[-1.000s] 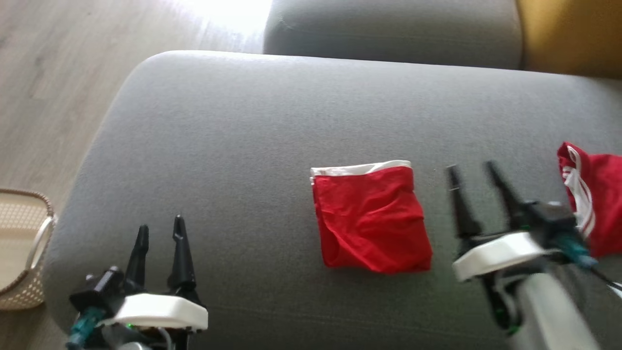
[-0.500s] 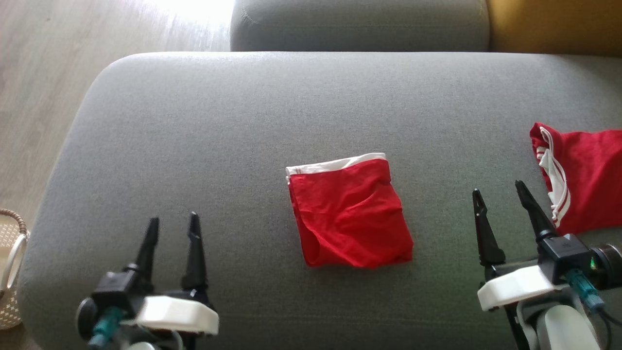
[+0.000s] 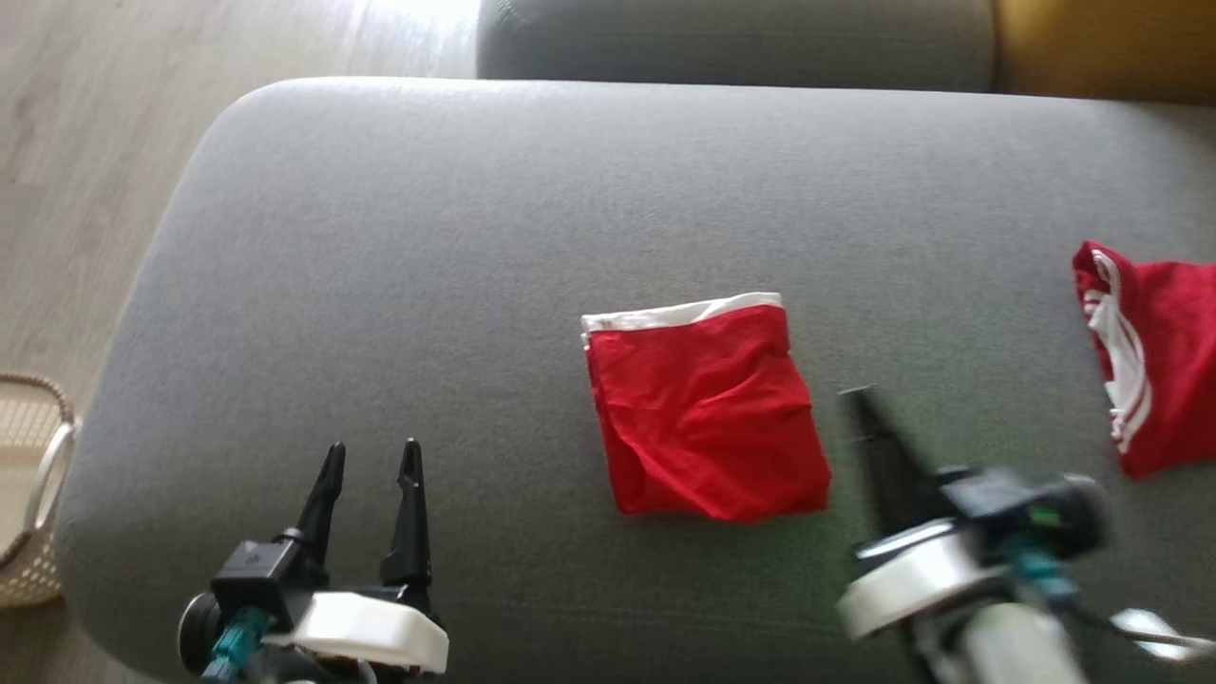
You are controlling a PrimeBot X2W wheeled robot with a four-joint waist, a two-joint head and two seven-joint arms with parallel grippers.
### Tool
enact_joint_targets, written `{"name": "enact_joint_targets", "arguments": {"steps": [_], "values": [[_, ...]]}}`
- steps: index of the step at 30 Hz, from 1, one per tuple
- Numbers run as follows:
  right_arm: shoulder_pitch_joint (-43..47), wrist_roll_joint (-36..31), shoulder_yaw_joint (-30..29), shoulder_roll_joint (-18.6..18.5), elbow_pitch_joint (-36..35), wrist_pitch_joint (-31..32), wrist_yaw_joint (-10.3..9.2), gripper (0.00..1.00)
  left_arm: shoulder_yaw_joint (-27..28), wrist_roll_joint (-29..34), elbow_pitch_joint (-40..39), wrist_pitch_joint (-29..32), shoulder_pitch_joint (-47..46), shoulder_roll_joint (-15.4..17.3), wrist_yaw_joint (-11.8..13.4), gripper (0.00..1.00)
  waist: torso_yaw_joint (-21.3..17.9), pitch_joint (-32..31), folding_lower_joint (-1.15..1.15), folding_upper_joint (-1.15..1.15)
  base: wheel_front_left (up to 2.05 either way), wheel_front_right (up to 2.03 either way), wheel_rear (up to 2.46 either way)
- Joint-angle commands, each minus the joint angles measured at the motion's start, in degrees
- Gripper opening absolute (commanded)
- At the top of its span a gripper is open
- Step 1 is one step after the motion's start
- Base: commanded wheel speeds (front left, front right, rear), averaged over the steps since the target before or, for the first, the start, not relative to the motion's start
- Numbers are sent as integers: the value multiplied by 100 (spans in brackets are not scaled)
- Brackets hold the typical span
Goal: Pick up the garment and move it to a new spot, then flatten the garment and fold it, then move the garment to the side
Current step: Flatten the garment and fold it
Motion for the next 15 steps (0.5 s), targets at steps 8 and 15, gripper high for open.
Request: {"name": "enact_joint_targets", "arguments": {"steps": [8,15], "values": [[-932,77,2163,7,1266,-52,-1,0,31,-70,-112,-30,-382,3,-204,100,470,294,0,0,0,0,0],[-1346,500,2594,7,2565,23,-1,0,4,-68,-65,-30,-424,3,-208,100,734,366,0,0,0,0,0]]}}
